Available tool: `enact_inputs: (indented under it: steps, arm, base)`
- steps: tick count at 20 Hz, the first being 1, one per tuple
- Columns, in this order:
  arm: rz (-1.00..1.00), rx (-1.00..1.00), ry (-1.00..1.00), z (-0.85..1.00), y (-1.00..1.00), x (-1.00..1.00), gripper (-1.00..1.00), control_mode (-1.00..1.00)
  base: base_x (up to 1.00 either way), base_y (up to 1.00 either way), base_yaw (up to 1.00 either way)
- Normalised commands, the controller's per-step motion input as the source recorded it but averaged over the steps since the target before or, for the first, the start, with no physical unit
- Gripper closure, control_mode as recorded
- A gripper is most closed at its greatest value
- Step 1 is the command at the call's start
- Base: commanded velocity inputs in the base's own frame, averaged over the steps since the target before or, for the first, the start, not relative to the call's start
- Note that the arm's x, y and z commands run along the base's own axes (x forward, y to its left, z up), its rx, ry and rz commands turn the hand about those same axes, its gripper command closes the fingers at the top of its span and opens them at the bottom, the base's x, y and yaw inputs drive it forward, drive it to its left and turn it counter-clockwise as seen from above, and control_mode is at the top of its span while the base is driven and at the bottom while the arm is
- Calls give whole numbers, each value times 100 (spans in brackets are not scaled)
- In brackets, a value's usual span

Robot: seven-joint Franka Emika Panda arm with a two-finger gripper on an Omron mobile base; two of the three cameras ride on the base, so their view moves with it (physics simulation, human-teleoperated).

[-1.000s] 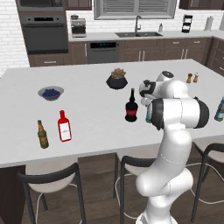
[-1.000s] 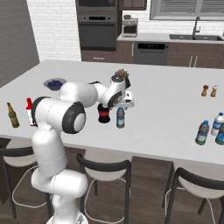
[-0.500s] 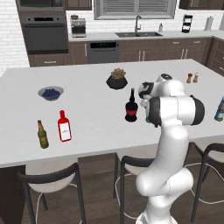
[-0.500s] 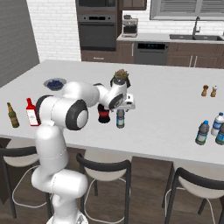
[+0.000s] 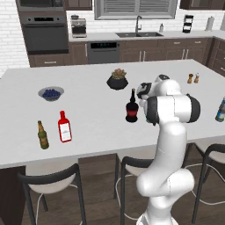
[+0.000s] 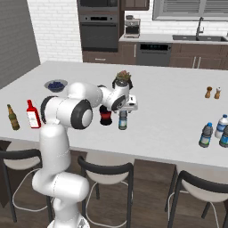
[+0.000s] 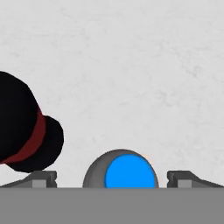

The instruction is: Move the plastic bottles in the middle to the plastics group, and the glass bottles in the middle to the glass group.

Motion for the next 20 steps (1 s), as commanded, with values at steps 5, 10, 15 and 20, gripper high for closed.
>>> enact_inputs:
  steps: [5, 10, 15, 20]
  arm:
    - [0, 0, 4, -33, -1, -13, 100, -100]
    - [0, 0, 0, 1, -25, -36, 100, -100]
    - [-1, 0, -13, 43, -59, -44, 100, -100]
    - [-8, 0, -8, 27, -87, -50, 100, -100]
  base:
    - [0, 0, 0]
    - [0, 0, 0]
    - [0, 0, 0]
    - [0, 0, 0]
